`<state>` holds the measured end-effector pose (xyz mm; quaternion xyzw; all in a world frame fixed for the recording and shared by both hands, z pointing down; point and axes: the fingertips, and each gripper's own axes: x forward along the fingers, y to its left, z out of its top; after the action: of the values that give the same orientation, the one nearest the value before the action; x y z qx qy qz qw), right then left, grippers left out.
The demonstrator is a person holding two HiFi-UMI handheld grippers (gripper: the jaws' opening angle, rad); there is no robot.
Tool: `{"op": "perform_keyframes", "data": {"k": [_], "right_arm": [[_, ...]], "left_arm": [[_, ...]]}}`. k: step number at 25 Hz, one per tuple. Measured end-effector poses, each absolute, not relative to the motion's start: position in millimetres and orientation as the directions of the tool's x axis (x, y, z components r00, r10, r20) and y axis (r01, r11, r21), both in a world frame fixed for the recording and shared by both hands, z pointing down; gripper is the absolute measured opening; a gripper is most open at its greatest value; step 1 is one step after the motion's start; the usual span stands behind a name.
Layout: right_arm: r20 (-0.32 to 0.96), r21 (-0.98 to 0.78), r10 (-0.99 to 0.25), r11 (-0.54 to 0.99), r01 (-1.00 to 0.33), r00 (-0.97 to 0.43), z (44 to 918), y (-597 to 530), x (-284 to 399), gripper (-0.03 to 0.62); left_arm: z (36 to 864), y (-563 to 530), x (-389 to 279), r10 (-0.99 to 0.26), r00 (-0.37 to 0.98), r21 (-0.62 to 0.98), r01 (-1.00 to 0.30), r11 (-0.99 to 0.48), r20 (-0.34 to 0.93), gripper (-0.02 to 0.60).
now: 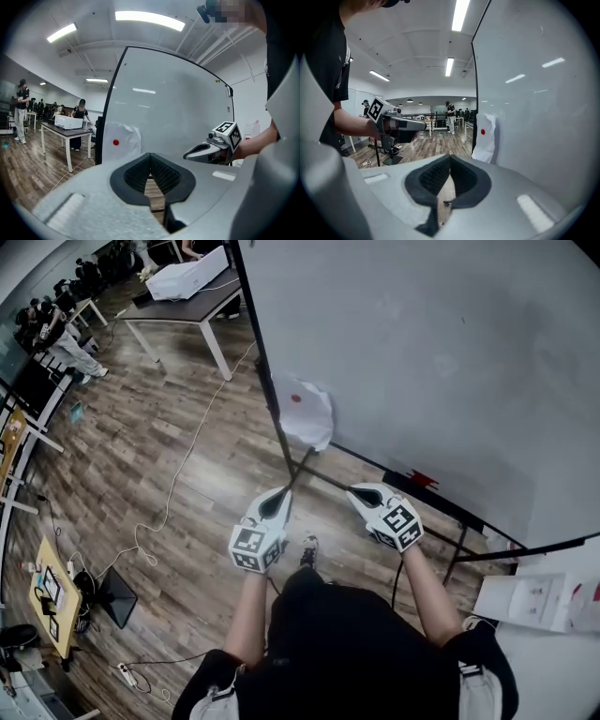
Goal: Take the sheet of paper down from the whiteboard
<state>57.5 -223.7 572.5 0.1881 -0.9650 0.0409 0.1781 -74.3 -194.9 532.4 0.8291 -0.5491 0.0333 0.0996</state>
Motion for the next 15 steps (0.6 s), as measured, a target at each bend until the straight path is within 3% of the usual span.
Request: {"op": "perform_keyframes", "data": {"k": [15], "right_arm": [[0.375,0.02,-0.405,0.903,-0.43,-0.834,559.9,-333.0,7.7,0.003]], "left_arm": [[531.9,-316.9,-125.7,-0.879,0.454,0.164,-0.887,-0.431,0.145,0.009]]}}
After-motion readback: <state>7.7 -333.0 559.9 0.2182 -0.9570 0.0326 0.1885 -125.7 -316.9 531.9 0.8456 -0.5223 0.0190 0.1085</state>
